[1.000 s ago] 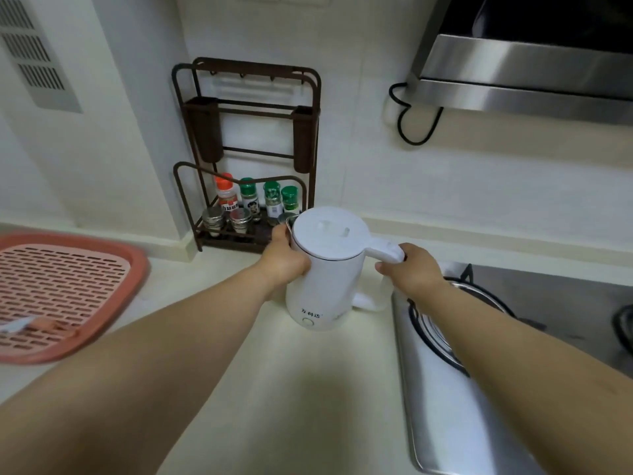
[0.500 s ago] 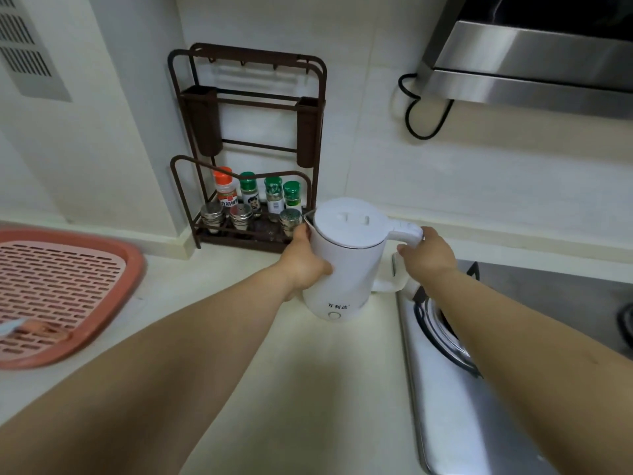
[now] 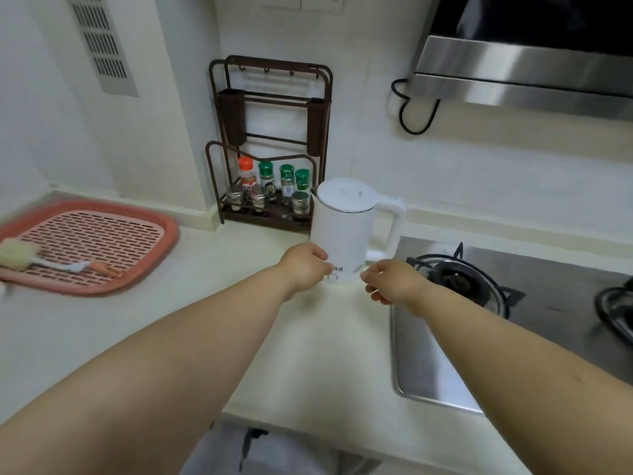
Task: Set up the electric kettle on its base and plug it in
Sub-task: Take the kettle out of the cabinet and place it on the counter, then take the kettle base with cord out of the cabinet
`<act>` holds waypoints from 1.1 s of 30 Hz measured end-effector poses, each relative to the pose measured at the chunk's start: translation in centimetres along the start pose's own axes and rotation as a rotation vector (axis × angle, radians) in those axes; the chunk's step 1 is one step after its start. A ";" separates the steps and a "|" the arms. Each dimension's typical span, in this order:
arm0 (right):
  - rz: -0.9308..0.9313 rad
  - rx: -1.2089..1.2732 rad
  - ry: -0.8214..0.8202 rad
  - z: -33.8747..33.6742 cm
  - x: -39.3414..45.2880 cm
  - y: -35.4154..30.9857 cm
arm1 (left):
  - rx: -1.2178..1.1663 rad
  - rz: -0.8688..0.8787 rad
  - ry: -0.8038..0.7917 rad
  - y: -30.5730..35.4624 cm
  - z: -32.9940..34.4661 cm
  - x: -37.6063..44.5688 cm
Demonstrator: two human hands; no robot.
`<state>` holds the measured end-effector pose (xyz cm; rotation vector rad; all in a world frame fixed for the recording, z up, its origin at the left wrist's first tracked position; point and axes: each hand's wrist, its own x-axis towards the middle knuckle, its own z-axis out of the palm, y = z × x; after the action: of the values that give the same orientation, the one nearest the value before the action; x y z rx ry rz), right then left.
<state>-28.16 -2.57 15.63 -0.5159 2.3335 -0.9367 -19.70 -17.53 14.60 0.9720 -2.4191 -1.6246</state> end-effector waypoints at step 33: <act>0.204 -0.177 -0.363 34.8 0.2 35.1 | 0.451 -0.416 -0.070 -45.8 19.4 -7.7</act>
<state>-11.26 3.81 -30.32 -0.4635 2.0970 -0.4963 0.02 -8.77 -30.90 1.5993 -2.8456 -1.2285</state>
